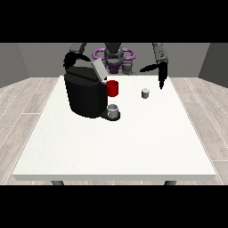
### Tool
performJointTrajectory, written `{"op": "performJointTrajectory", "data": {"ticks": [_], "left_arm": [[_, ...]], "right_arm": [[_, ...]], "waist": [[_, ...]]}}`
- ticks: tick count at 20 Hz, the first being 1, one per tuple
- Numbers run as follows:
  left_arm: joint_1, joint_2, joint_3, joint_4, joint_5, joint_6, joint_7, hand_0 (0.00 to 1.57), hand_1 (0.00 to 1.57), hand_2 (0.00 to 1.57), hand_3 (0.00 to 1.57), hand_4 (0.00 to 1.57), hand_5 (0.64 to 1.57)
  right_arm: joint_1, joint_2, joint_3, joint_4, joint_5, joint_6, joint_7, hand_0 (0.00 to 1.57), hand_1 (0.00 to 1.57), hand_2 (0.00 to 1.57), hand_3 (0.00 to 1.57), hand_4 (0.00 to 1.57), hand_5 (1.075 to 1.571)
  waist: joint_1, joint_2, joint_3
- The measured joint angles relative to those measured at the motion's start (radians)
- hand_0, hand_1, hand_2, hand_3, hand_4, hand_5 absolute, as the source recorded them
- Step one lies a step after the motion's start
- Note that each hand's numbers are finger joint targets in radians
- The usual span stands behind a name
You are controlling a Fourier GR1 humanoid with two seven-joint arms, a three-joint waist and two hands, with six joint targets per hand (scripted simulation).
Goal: Insert the coffee pod into the coffee machine and close the lid
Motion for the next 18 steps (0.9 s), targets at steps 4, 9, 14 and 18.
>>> {"op": "performJointTrajectory", "data": {"ticks": [4, 9, 14, 18], "left_arm": [[-0.051, -0.004, -0.009, 0.094, -0.041, 0.009, -0.014, 0.00, 0.00, 0.00, 0.00, 0.00, 1.571], [-0.096, -0.009, -0.043, 0.159, -0.106, 0.017, 0.000, 0.00, 0.00, 0.11, 0.00, 0.00, 1.571], [-0.130, -0.003, -0.070, 0.230, -0.173, 0.021, -0.013, 0.22, 0.22, 0.53, 0.22, 0.00, 1.571], [-0.159, -0.009, -0.063, 0.314, -0.214, 0.051, -0.031, 0.81, 0.81, 0.85, 0.50, 0.00, 1.571]], "right_arm": [[-0.039, -0.013, -0.025, 0.039, -0.010, 0.001, 0.001, 0.00, 0.00, 0.00, 0.00, 0.36, 1.571], [-0.070, -0.012, -0.039, 0.102, -0.002, -0.027, 0.010, 0.00, 0.00, 0.00, 0.00, 0.37, 1.571], [-0.089, -0.009, -0.031, 0.149, 0.025, -0.055, 0.022, 0.00, 0.00, 0.00, 0.00, 0.42, 1.571], [-0.097, -0.012, -0.022, 0.163, 0.041, -0.062, 0.041, 0.00, 0.00, 0.00, 0.00, 0.41, 1.571]], "waist": [[0.009, 0.022, -0.0001], [0.028, 0.019, 0.0000], [0.036, 0.016, 0.0002], [0.028, 0.010, -0.0001]]}}
